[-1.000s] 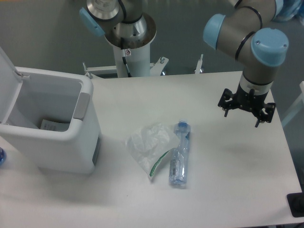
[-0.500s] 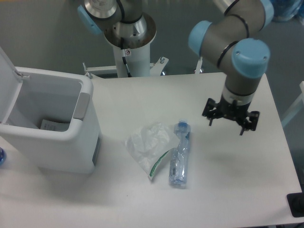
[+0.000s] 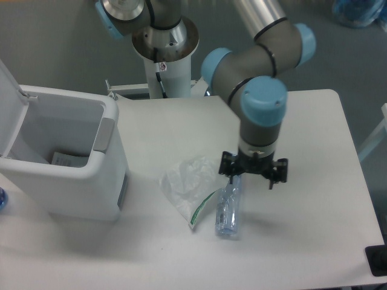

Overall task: Place the trash in the trash can
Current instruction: 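Move the gripper over the crumpled clear plastic bag and lower it, then close the gripper on the plastic bag and lift it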

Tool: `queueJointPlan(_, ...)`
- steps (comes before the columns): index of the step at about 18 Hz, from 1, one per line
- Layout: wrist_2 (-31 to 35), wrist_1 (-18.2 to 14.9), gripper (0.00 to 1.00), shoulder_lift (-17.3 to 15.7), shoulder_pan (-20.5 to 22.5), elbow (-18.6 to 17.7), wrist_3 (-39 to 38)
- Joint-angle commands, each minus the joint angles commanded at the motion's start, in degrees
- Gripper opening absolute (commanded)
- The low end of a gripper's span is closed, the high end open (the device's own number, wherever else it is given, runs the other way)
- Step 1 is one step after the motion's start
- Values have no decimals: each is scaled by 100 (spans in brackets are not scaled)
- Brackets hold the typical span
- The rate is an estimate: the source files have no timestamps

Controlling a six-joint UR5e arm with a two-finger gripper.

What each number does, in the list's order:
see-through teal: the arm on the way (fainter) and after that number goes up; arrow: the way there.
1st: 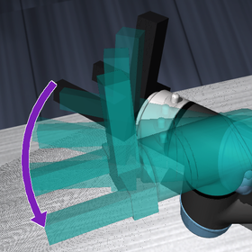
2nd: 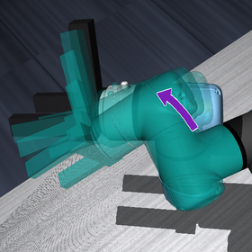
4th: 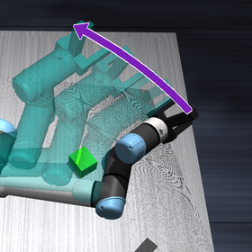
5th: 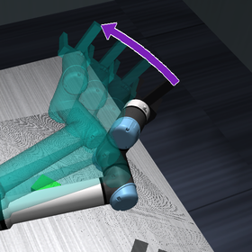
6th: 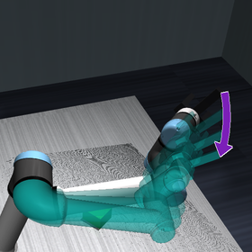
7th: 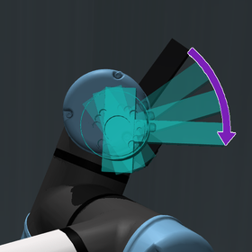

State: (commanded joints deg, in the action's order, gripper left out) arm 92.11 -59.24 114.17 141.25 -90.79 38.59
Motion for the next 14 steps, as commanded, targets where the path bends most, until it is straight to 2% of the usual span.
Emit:
queueJointPlan(5, -9, 0, 100, 343, -220, 106, 175)
queueJointPlan(14, 114, -79, 99, 466, -457, 18, 377)
